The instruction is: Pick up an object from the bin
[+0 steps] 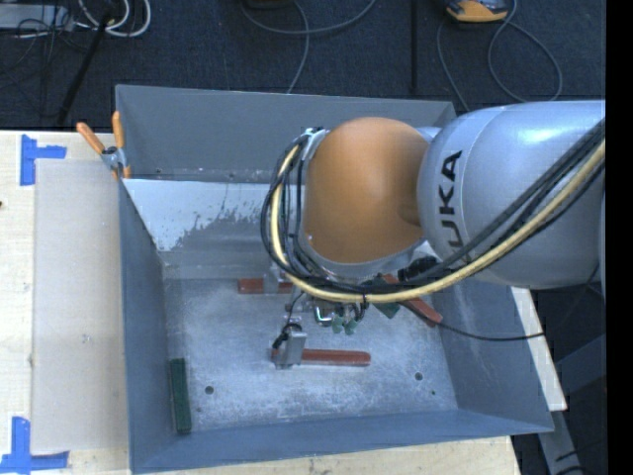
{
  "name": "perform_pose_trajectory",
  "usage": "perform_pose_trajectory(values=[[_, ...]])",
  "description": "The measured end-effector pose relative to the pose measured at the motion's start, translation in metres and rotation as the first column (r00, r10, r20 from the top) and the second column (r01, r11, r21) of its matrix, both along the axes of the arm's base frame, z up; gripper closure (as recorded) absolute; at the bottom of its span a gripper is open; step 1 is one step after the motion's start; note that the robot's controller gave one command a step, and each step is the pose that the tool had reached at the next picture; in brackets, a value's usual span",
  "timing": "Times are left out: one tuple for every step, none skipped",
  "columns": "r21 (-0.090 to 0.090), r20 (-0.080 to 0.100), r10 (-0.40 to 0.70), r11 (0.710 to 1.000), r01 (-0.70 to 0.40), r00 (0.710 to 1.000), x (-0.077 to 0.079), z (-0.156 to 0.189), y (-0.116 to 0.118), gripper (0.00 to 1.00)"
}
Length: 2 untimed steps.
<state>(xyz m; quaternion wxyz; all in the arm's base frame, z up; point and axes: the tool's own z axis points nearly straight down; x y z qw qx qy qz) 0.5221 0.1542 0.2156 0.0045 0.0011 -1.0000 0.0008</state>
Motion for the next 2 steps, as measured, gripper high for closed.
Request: perform_pose_trajectory(values=[[-0.002,-0.001,-0.026,1.0,0.026,1.0,-0.005,-0.087,-0.043,0.0],[-0.001,0.005,0.016,1.0,-0.016,1.0,0.028,-0.15,-0.094,0.0]])
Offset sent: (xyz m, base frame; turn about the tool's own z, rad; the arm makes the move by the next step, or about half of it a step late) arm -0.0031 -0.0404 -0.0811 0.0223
